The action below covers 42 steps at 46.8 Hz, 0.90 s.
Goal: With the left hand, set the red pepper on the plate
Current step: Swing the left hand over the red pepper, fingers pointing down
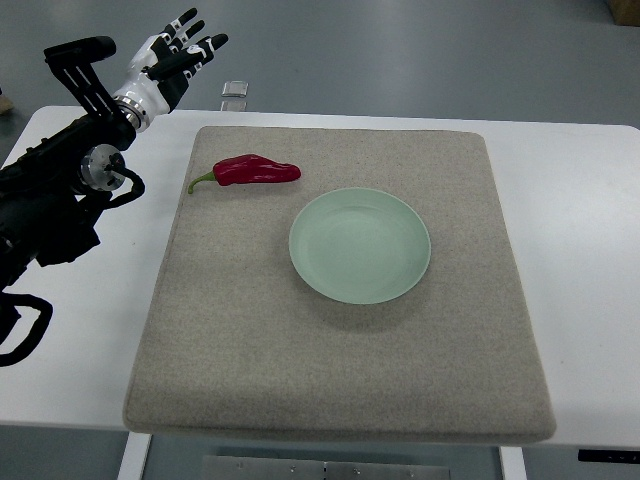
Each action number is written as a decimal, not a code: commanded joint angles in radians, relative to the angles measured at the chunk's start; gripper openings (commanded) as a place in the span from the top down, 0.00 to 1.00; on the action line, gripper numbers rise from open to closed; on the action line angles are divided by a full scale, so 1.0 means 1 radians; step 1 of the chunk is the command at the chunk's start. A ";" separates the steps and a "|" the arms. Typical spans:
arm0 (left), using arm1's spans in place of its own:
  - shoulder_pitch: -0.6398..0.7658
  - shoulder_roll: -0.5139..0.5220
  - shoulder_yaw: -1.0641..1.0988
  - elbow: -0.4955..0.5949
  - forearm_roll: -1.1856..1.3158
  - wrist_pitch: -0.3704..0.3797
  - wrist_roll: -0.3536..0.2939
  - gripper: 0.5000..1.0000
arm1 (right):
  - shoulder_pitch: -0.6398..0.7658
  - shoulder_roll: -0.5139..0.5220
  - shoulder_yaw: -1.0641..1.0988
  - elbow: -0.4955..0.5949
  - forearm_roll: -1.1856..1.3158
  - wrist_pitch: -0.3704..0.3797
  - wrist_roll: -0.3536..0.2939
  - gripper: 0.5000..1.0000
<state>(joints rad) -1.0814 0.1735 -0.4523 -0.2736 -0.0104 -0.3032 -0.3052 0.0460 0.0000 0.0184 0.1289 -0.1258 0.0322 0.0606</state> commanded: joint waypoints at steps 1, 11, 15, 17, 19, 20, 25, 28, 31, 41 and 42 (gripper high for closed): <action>-0.003 0.001 0.004 -0.018 0.053 -0.002 0.000 0.02 | 0.000 0.000 0.000 0.000 0.000 0.000 0.001 0.14; -0.023 0.004 0.012 -0.021 0.201 0.001 0.001 0.02 | 0.000 0.000 0.000 0.000 0.000 0.000 0.001 0.14; -0.025 0.004 0.012 -0.022 0.280 -0.004 0.003 0.02 | 0.000 0.000 0.000 0.000 0.000 0.000 -0.001 0.14; -0.025 0.004 0.012 -0.022 0.328 -0.004 0.003 0.02 | 0.000 0.000 0.000 0.000 0.000 0.000 0.001 0.14; -0.026 0.004 0.011 -0.022 0.369 -0.005 0.001 0.01 | 0.000 0.000 0.000 0.000 0.000 0.000 0.001 0.14; -0.026 0.004 0.011 -0.022 0.385 -0.005 0.001 0.02 | 0.000 0.000 0.000 0.000 0.000 0.000 0.001 0.14; -0.026 0.004 0.012 -0.039 0.466 -0.007 0.001 0.02 | 0.000 0.000 0.000 0.000 0.000 0.000 -0.001 0.14; -0.025 0.004 0.014 -0.056 0.533 -0.008 0.001 0.02 | 0.000 0.000 0.000 0.000 0.000 0.000 0.001 0.14; -0.026 0.004 0.015 -0.070 0.619 -0.008 0.001 0.02 | 0.000 0.000 0.000 0.000 0.000 0.000 0.001 0.14; -0.034 0.029 0.017 -0.072 0.866 -0.042 0.001 0.02 | 0.000 0.000 0.000 0.000 0.000 0.000 0.001 0.14; -0.037 0.034 0.017 -0.072 0.891 -0.048 0.001 0.01 | 0.000 0.000 0.000 0.000 0.000 0.000 0.001 0.14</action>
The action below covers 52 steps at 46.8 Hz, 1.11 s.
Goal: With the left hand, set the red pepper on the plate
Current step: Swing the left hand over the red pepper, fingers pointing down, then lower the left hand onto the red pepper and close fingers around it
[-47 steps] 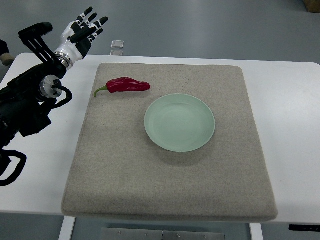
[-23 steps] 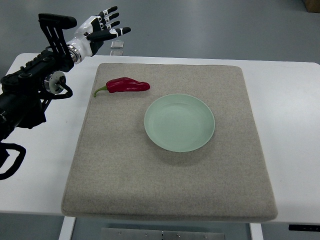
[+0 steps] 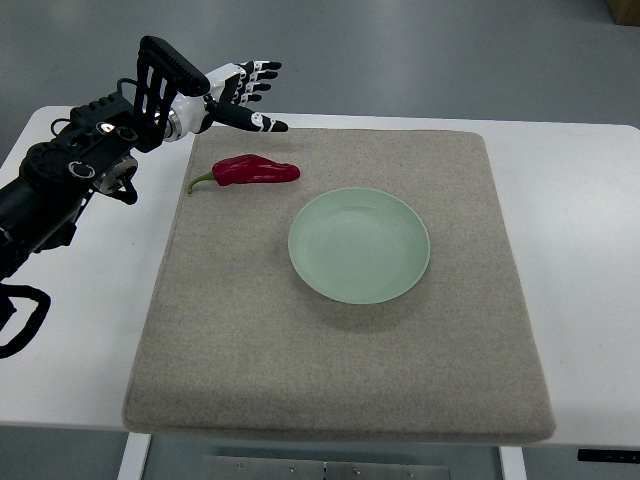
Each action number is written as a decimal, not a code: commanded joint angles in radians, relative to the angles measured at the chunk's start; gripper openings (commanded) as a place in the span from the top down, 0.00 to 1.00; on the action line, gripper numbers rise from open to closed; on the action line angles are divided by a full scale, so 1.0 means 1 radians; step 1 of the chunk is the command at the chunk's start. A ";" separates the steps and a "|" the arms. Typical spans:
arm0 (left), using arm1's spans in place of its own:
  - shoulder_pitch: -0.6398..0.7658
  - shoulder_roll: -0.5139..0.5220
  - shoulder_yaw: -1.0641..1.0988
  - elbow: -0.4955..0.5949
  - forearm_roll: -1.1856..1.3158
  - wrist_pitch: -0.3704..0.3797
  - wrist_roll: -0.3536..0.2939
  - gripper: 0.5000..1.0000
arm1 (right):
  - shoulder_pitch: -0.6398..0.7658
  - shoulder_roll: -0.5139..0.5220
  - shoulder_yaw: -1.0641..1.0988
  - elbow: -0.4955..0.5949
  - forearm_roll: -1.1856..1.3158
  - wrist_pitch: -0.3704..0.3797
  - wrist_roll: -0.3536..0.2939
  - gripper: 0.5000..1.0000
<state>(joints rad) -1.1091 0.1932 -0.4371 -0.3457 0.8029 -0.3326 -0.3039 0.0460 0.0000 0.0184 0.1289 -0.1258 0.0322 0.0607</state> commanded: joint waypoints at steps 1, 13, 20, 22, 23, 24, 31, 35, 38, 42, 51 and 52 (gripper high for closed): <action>-0.015 0.018 0.001 -0.001 0.102 -0.023 0.000 0.02 | 0.000 0.000 0.000 0.000 0.000 0.000 0.001 0.14; -0.064 0.077 0.009 -0.019 0.317 -0.126 -0.001 0.01 | 0.000 0.000 0.000 0.000 0.000 0.000 0.001 0.14; -0.086 0.101 0.015 -0.067 0.455 -0.149 -0.012 0.01 | 0.000 0.000 0.000 0.000 0.000 0.000 0.001 0.14; -0.087 0.100 0.015 -0.073 0.490 -0.149 -0.014 0.01 | 0.000 0.000 0.000 0.000 0.000 0.000 0.001 0.14; -0.087 0.098 0.017 -0.076 0.507 -0.151 -0.014 0.01 | 0.000 0.000 0.000 0.000 0.000 0.000 0.001 0.14; -0.087 0.098 0.017 -0.081 0.524 -0.152 -0.014 0.01 | 0.000 0.000 0.000 0.000 0.000 0.000 0.001 0.14; -0.086 0.098 0.029 -0.124 0.624 -0.154 -0.017 0.02 | 0.000 0.000 0.000 0.000 0.000 0.000 0.001 0.14; -0.084 0.095 0.050 -0.122 0.656 -0.152 -0.017 0.02 | 0.000 0.000 0.000 0.000 0.000 0.000 0.001 0.14; -0.086 0.091 0.070 -0.122 0.668 -0.154 -0.018 0.02 | 0.000 0.000 0.000 0.000 0.000 0.000 0.001 0.14; -0.084 0.088 0.087 -0.122 0.671 -0.154 -0.018 0.02 | 0.000 0.000 0.000 0.000 0.000 0.000 -0.001 0.14; -0.083 0.086 0.110 -0.122 0.670 -0.154 -0.018 0.02 | 0.000 0.000 0.000 0.000 0.000 0.000 0.001 0.14; -0.083 0.086 0.110 -0.124 0.670 -0.155 -0.018 0.02 | 0.000 0.000 0.000 0.000 0.000 0.000 0.001 0.14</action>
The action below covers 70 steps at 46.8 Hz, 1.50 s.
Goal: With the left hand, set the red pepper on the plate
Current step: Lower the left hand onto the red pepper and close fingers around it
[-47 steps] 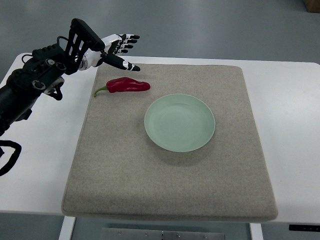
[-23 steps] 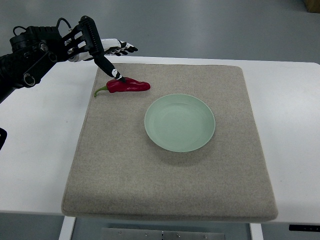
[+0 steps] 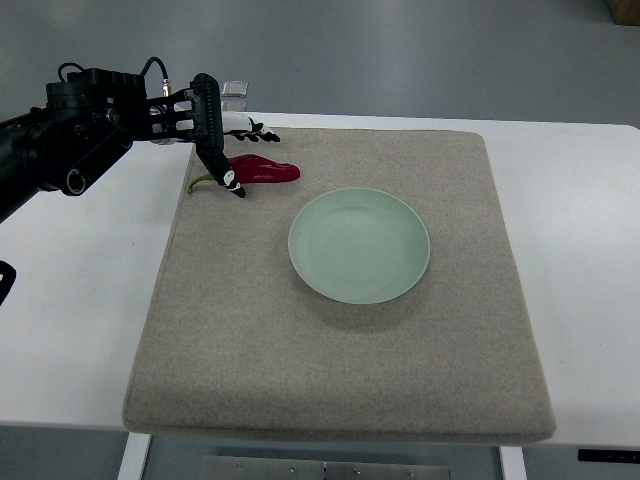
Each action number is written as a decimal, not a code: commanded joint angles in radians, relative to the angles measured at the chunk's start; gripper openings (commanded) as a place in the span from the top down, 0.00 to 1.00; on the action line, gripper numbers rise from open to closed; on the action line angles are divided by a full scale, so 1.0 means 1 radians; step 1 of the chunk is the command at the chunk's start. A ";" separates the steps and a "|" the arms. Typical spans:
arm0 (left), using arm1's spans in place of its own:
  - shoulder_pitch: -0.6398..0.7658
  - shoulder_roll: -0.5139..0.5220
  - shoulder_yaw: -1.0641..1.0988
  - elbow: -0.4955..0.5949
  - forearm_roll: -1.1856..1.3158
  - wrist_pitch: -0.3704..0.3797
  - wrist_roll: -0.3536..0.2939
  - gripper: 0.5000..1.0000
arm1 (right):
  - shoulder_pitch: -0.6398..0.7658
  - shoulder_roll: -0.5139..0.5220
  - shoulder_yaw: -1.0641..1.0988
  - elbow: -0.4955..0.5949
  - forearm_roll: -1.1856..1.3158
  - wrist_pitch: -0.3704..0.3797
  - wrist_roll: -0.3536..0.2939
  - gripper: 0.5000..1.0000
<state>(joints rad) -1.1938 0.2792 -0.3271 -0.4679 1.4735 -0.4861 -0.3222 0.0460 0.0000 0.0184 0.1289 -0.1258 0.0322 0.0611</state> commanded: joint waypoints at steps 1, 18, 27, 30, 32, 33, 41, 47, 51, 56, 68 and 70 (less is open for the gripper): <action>0.003 0.000 0.000 -0.001 -0.001 -0.002 0.000 0.02 | 0.000 0.000 0.000 0.000 0.000 0.000 0.000 0.14; 0.013 -0.003 0.011 -0.003 -0.001 -0.002 0.000 0.02 | 0.000 0.000 0.000 0.000 0.000 0.000 -0.001 0.14; 0.016 -0.005 0.025 -0.005 -0.002 -0.002 0.000 0.03 | 0.000 0.000 0.000 0.000 0.000 0.000 0.000 0.14; 0.016 -0.011 0.026 -0.006 -0.002 -0.002 0.000 0.04 | 0.000 0.000 0.000 0.000 0.000 0.000 0.000 0.14; 0.016 -0.012 0.026 -0.006 -0.002 -0.002 0.000 0.04 | 0.000 0.000 0.000 0.000 0.000 0.000 0.000 0.14; 0.016 -0.012 0.026 -0.006 -0.002 -0.002 0.000 0.04 | 0.000 0.000 0.000 0.000 0.000 0.000 0.000 0.14; 0.022 -0.014 0.033 -0.006 -0.002 -0.002 0.000 0.09 | 0.000 0.000 0.000 0.000 0.000 0.000 -0.001 0.14; 0.025 -0.015 0.034 -0.006 -0.002 -0.002 0.000 0.21 | 0.000 0.000 0.000 0.000 0.000 0.000 0.000 0.14; 0.025 -0.015 0.036 -0.005 -0.001 -0.002 0.000 0.33 | 0.000 0.000 0.000 0.000 0.000 0.000 -0.001 0.14; 0.023 -0.015 0.034 -0.003 -0.001 0.003 0.000 0.44 | 0.000 0.000 0.000 0.000 0.000 0.000 0.000 0.14; 0.025 -0.015 0.036 -0.003 -0.001 0.006 0.000 0.89 | 0.000 0.000 0.000 0.000 0.000 0.000 0.000 0.14; 0.025 -0.015 0.036 -0.005 -0.001 0.006 0.000 0.97 | 0.000 0.000 0.000 0.000 0.000 0.000 0.000 0.14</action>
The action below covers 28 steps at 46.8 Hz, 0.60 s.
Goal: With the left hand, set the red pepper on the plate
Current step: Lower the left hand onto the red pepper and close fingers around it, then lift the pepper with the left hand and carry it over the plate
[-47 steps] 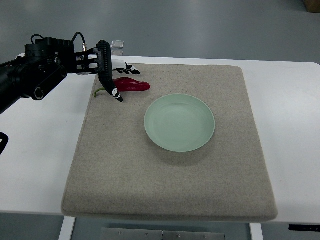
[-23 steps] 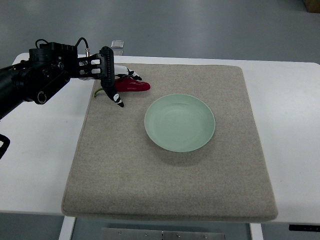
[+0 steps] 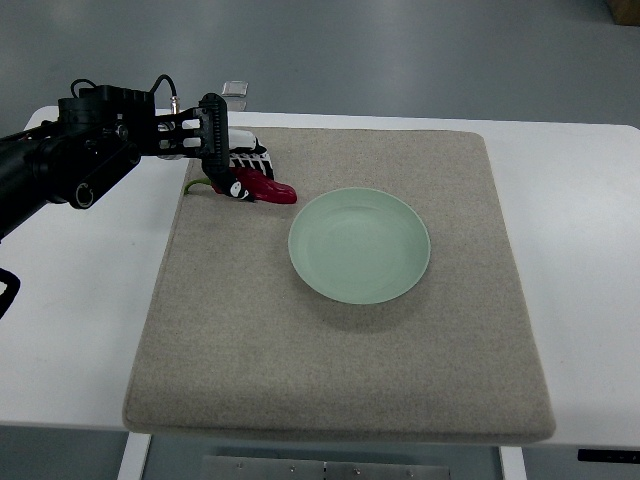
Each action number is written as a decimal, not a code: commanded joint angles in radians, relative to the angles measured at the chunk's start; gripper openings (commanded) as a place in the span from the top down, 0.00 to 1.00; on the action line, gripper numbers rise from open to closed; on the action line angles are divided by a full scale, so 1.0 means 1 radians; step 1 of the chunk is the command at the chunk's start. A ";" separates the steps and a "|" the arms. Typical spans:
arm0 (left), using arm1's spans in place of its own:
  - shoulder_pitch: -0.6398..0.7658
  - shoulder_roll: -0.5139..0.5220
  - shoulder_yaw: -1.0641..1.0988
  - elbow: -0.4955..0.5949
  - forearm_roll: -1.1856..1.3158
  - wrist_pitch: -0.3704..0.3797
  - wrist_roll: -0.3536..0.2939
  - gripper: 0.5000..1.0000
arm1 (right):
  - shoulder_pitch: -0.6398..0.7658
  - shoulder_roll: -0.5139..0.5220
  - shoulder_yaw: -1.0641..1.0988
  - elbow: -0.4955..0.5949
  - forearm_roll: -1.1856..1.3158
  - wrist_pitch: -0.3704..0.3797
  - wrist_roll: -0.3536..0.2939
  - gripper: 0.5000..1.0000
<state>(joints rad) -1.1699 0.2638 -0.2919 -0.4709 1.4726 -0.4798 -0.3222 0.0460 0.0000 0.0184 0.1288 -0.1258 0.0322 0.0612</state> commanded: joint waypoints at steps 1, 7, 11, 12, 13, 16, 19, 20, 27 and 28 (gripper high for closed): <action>0.001 0.000 -0.001 0.000 0.000 0.000 0.000 1.00 | 0.000 0.000 0.000 0.000 0.000 0.000 0.000 0.14; 0.004 0.000 -0.001 -0.002 0.000 -0.002 0.000 1.00 | 0.000 0.000 0.000 0.000 0.000 0.000 0.000 0.14; 0.004 0.000 -0.001 -0.002 0.000 0.000 0.000 1.00 | 0.000 0.000 0.000 0.000 0.000 0.000 -0.001 0.14; 0.004 0.000 -0.001 -0.002 0.000 0.000 0.000 1.00 | 0.000 0.000 0.000 0.000 0.000 0.000 0.000 0.14; 0.004 0.000 -0.001 -0.002 -0.001 0.000 0.000 1.00 | 0.000 0.000 0.000 0.000 0.000 0.000 0.000 0.14; 0.004 0.000 -0.003 0.000 -0.005 0.003 0.000 1.00 | 0.000 0.000 0.000 0.000 0.000 0.000 0.000 0.14; 0.004 0.000 -0.009 0.000 -0.006 0.006 0.000 1.00 | 0.000 0.000 0.000 0.000 0.000 0.000 -0.001 0.14; 0.003 -0.001 -0.012 0.000 -0.008 0.007 0.000 1.00 | 0.000 0.000 0.000 0.000 0.000 0.000 -0.001 0.14; -0.007 -0.001 -0.021 -0.002 -0.015 0.017 0.000 1.00 | 0.000 0.000 0.000 0.000 0.000 0.000 -0.001 0.14; -0.008 -0.001 -0.024 -0.002 -0.015 0.023 0.000 1.00 | 0.000 0.000 0.000 0.000 0.000 0.000 0.000 0.14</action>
<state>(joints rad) -1.1716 0.2630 -0.3102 -0.4709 1.4580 -0.4689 -0.3221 0.0460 0.0000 0.0184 0.1289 -0.1258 0.0322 0.0609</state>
